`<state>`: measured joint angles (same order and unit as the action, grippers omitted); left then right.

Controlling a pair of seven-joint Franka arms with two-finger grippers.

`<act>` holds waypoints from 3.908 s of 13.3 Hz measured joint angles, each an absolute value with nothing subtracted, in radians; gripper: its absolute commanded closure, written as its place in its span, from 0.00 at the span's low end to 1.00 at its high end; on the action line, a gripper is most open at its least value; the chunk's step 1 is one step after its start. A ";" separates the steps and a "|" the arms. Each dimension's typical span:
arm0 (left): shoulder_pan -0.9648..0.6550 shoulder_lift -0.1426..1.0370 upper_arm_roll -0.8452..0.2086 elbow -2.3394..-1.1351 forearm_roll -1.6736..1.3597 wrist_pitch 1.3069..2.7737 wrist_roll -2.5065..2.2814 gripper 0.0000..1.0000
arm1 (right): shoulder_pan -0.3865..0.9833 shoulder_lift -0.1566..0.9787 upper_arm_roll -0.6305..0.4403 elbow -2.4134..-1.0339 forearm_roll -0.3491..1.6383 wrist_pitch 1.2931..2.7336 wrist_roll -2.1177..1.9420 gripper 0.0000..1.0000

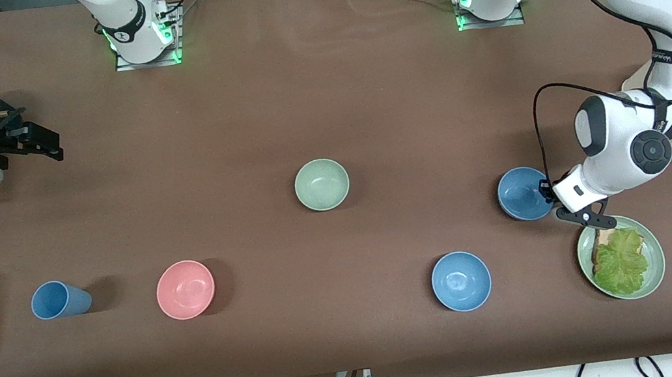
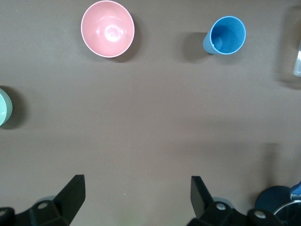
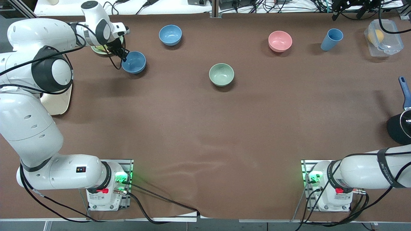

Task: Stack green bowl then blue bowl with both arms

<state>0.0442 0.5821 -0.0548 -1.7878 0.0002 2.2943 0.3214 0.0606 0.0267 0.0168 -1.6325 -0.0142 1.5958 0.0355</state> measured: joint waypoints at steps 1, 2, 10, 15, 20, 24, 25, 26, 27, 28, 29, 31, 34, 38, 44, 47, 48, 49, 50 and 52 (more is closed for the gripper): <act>0.035 0.567 -0.060 -1.784 0.000 2.275 0.321 1.00 | 0.060 0.027 0.017 -1.632 -0.013 1.596 0.035 0.01; 0.020 0.549 -0.065 -1.776 0.000 2.250 0.318 1.00 | 0.060 0.028 0.017 -1.632 -0.013 1.596 0.035 0.01; -0.306 0.494 -0.131 -1.586 -0.082 1.992 -0.179 1.00 | 0.060 0.028 0.017 -1.632 -0.011 1.596 0.033 0.01; -0.507 0.593 -0.130 -1.512 -0.103 2.013 -0.438 1.00 | 0.060 0.033 0.017 -1.632 -0.011 1.596 0.033 0.01; -0.579 0.715 -0.129 -1.412 -0.103 2.111 -0.554 1.00 | 0.060 0.033 0.017 -1.632 -0.011 1.596 0.033 0.01; -0.589 0.752 -0.124 -1.407 -0.103 2.156 -0.570 0.00 | 0.060 0.033 0.018 -1.632 -0.010 1.596 0.033 0.01; -0.589 0.760 -0.124 -1.407 -0.103 2.160 -0.575 0.00 | 0.060 0.033 0.018 -1.633 -0.009 1.596 0.033 0.01; -0.590 0.764 -0.124 -1.407 -0.106 2.166 -0.581 0.00 | 0.060 0.033 0.018 -1.632 -0.009 1.596 0.033 0.01; -0.592 0.764 -0.125 -1.405 -0.118 2.171 -0.583 0.00 | 0.060 0.033 0.018 -1.632 -0.009 1.596 0.033 0.01; -0.595 0.764 -0.125 -1.399 -0.127 2.172 -0.584 0.00 | 0.060 0.033 0.018 -1.632 -0.009 1.596 0.033 0.01; -0.595 0.763 -0.125 -1.390 -0.128 2.172 -0.585 0.00 | 0.060 0.033 0.018 -1.633 -0.009 1.596 0.033 0.01; -0.594 0.742 -0.110 -1.374 -0.128 2.144 -0.587 0.00 | 0.060 0.033 0.018 -1.633 -0.009 1.596 0.033 0.01; -0.588 0.647 -0.014 -1.351 -0.127 1.961 -0.586 0.00 | 0.060 0.033 0.018 -1.633 -0.008 1.596 0.033 0.01; -0.559 0.465 0.146 -1.343 -0.125 1.605 -0.493 0.00 | 0.060 0.033 0.018 -1.633 -0.008 1.596 0.033 0.01; -0.232 0.277 0.131 -1.391 -0.113 1.505 -0.117 0.00 | 0.060 0.033 0.018 -1.632 -0.008 1.596 0.033 0.01; 0.005 0.160 -0.045 -1.502 -0.037 1.498 -0.052 0.00 | 0.060 0.033 0.018 -1.632 -0.008 1.596 0.033 0.01; 0.058 0.120 -0.103 -1.552 -0.035 1.509 -0.053 0.00 | 0.060 0.033 0.018 -1.632 -0.008 1.596 0.033 0.01; 0.081 0.073 -0.130 -1.617 -0.032 1.554 -0.053 0.00 | 0.060 0.034 0.018 -1.633 -0.008 1.596 0.033 0.01; 0.084 0.024 -0.136 -1.684 -0.029 1.615 -0.054 0.00 | 0.060 0.034 0.018 -1.633 -0.008 1.596 0.033 0.01; 0.062 -0.054 -0.135 -1.773 -0.017 1.684 -0.053 0.00 | 0.060 0.034 0.018 -1.633 -0.008 1.596 0.033 0.01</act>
